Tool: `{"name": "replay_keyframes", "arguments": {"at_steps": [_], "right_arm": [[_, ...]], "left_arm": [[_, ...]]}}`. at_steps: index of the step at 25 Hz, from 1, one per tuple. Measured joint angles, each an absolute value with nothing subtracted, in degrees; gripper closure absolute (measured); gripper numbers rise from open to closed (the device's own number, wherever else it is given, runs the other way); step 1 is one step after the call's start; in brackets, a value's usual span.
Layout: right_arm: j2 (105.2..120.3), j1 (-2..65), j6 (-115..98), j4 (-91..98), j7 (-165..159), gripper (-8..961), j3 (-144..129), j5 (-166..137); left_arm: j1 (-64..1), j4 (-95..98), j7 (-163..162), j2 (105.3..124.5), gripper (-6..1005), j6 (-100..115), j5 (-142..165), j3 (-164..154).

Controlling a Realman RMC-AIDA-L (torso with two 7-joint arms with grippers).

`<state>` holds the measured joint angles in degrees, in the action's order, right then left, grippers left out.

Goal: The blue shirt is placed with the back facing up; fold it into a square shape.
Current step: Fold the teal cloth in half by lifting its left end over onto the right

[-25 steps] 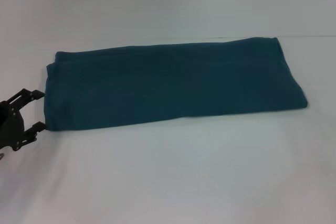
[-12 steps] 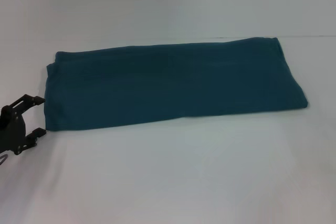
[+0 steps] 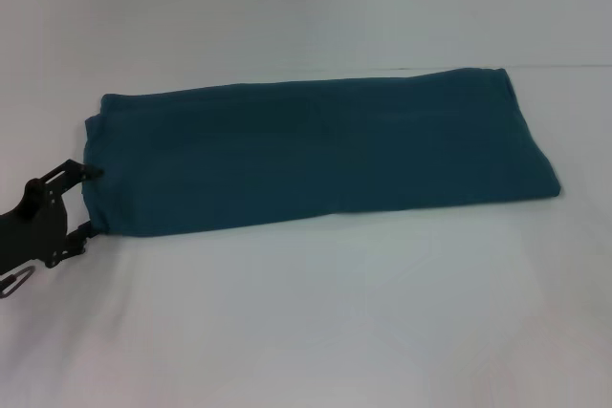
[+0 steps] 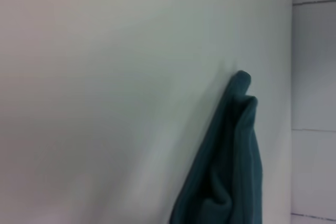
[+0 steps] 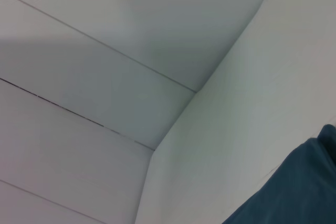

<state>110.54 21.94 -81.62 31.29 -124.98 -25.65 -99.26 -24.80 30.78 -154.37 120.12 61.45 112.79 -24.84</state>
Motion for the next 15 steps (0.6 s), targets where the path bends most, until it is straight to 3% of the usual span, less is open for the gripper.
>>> {"name": "replay_keyframes", "arguments": {"at_steps": [15], "right_arm": [[110.48,21.9,-81.4,31.3,-124.9,207,-25.3,-99.5]], "left_arm": [[-23.5,31.0,-151.3,119.97,114,62.5,110.6,-24.4]]}}
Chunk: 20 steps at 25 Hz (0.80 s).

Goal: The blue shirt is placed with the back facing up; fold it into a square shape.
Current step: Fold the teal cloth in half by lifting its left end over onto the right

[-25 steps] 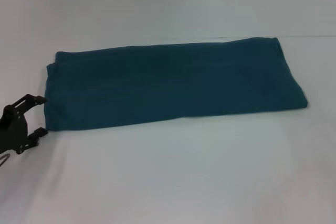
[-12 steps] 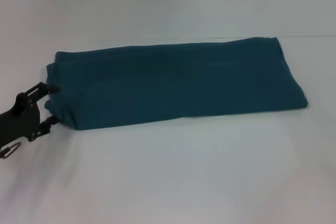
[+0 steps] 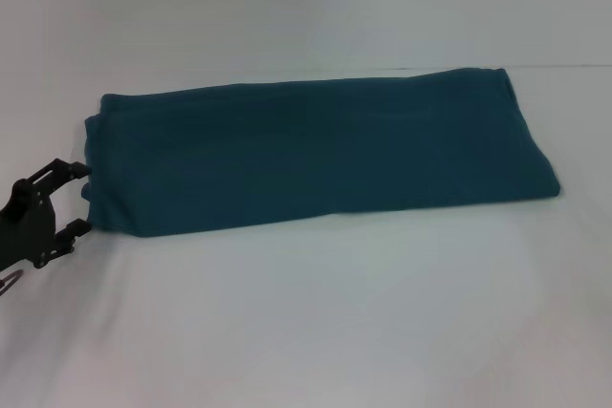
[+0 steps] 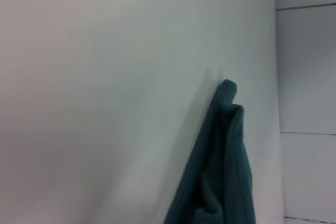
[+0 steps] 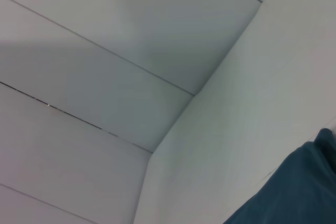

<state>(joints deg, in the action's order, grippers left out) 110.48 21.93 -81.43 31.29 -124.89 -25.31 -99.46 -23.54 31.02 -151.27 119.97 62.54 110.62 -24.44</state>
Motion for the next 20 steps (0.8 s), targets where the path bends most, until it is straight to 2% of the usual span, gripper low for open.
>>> {"name": "replay_keyframes", "arguments": {"at_steps": [13,20], "right_arm": [[110.47,22.0,-81.2,31.3,-124.9,207,-25.3,-99.5],[110.46,22.0,-81.1,31.3,-124.9,207,-25.3,-99.4]], "left_arm": [[-24.4,30.6,-153.0,119.96,115,60.4,111.4,-25.5],[-27.3,27.8,-153.0,119.11,116,57.8,112.5,-27.0]]}}
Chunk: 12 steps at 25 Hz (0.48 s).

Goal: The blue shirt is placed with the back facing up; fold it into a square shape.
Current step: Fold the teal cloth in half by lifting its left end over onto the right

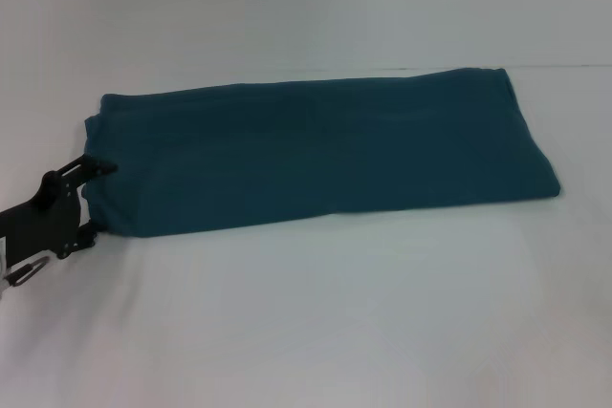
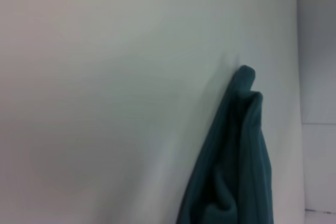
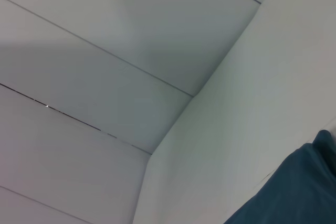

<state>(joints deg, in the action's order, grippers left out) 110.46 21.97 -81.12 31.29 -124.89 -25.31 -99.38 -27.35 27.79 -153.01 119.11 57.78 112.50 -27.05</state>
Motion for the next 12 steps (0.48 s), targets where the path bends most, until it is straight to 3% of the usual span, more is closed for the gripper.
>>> {"name": "replay_keyframes", "arguments": {"at_steps": [12], "right_arm": [[110.39,22.0,-81.1,31.3,-124.9,207,-24.6,-99.2]], "left_arm": [[-26.8,30.3,-148.1,119.16,115,64.0,107.5,-27.1]]}}
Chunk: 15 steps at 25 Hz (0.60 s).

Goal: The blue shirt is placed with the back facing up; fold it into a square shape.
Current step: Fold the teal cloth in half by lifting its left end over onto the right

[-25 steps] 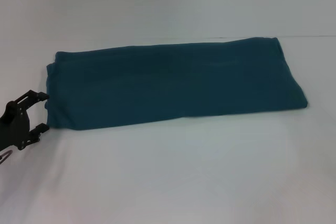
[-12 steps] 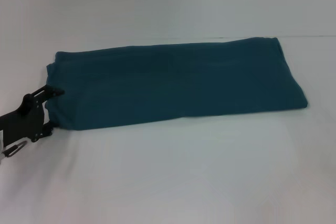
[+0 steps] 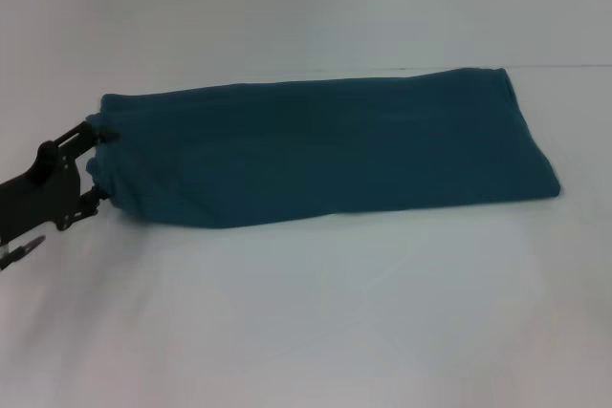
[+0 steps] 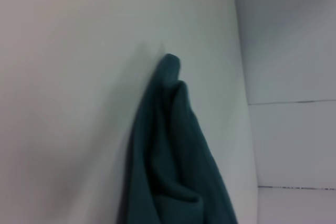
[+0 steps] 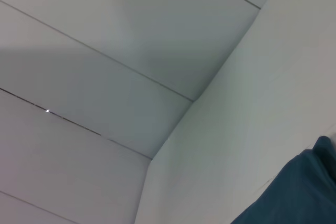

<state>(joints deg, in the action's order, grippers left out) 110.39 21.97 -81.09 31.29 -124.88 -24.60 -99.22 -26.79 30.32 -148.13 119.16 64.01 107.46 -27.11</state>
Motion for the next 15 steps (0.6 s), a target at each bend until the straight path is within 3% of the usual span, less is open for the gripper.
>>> {"name": "replay_keyframes", "arguments": {"at_steps": [15], "right_arm": [[110.39,22.1,-80.6,31.3,-124.8,207,-24.5,-99.5]], "left_arm": [[-25.1,29.3,-151.0,119.53,115,61.3,109.6,-27.8]]}}
